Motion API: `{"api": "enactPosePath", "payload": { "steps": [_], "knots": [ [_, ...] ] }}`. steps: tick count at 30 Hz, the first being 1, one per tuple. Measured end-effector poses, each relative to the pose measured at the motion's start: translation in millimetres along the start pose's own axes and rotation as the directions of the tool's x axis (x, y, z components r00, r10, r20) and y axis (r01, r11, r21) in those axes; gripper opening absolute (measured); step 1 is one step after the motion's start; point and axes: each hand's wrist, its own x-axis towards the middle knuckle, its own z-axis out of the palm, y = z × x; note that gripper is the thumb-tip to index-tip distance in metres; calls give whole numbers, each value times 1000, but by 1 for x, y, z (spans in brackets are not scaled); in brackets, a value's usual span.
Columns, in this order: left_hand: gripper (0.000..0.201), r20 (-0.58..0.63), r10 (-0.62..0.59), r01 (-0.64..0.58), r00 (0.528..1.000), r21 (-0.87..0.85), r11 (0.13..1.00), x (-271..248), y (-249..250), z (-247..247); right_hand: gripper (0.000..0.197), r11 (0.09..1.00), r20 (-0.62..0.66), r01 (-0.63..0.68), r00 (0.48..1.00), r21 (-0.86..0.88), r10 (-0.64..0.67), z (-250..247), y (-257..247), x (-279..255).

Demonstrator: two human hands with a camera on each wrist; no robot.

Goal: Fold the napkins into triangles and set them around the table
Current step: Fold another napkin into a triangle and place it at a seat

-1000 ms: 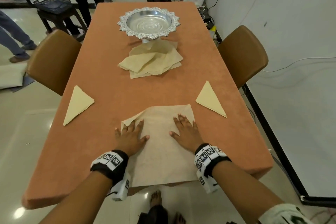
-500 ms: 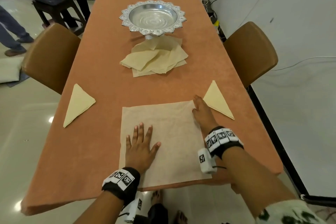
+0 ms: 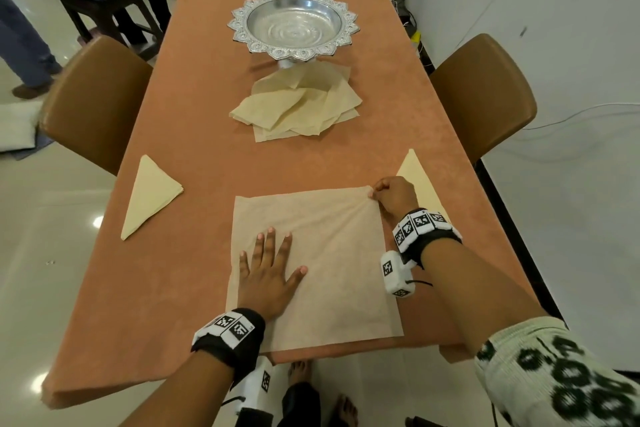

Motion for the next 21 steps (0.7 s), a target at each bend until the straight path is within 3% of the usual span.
{"api": "enactPosePath", "payload": {
  "steps": [3, 6, 8, 11, 14, 21],
  "knots": [
    [79, -5, 1, -2, 1000, -10, 1000, 0, 0, 0, 23, 955, -153, 134, 972, -266, -179, -4, -15, -27],
    [82, 5, -2, 3, 1000, -81, 997, -2, 3, -6, 27, 885, -54, 376, 913, -274, -405, 11, -19, -85],
    [84, -26, 11, -14, 1000, -112, 994, -8, 5, -13, 27, 847, 70, 473, 879, -242, -471, 23, -9, -128],
    [85, -62, 32, -37, 998, -85, 996, -32, 13, -16, 43, 836, 196, 479, 876, -268, -440, 44, 18, -168],
    [82, -53, 9, -10, 999, -29, 1000, -52, 22, 0, 68, 773, 283, 456, 888, -441, -362, 67, 42, -178],
    [74, -96, -15, 16, 995, 17, 1000, -67, 29, 36, 72, 733, 283, 437, 899, -522, -334, 65, 71, -185]
  ]
}}
